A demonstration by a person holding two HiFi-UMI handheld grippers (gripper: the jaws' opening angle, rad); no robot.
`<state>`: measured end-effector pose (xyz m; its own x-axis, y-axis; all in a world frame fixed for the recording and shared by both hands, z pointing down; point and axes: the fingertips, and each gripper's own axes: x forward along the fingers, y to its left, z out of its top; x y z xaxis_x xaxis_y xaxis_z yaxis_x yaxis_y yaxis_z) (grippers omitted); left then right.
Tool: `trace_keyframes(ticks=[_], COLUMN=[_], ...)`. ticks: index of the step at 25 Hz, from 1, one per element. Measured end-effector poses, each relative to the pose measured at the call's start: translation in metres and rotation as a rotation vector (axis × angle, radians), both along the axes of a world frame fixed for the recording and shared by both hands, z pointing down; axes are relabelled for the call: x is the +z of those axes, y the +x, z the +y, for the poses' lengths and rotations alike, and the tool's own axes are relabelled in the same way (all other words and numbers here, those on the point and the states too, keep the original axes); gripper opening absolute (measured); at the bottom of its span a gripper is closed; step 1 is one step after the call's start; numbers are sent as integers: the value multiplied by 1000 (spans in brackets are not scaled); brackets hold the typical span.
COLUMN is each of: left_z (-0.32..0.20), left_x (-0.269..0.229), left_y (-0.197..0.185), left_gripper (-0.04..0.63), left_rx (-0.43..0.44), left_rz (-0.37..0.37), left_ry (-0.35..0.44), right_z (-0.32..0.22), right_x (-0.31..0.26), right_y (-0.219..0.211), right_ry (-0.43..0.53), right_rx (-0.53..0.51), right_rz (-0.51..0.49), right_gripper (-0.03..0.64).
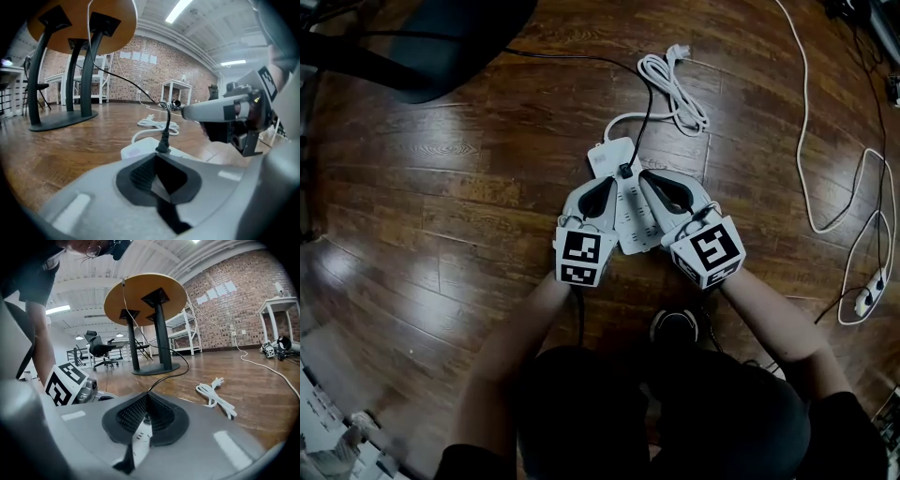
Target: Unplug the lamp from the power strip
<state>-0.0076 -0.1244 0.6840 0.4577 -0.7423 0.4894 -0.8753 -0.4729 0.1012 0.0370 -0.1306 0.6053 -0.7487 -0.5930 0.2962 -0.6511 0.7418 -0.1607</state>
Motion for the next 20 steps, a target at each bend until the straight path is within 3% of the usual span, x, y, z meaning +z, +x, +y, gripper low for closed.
trace_keyframes(ticks=[9,12,20], left_z=[-4,-4,-1], left_x=[1,2,3], left_y=[4,4,3], left_gripper=[0,0,0], left_rx=[33,34,48], left_rz=[-1,7,-15], left_ry=[15,2,4], right_z=[-7,-7,-15], right_x=[28,40,48], right_y=[-8,-13,-39], right_ry=[-30,-50,-57], right_rx=[6,-13,-26], right_rz=[33,54,156], right_gripper=[8,90,105])
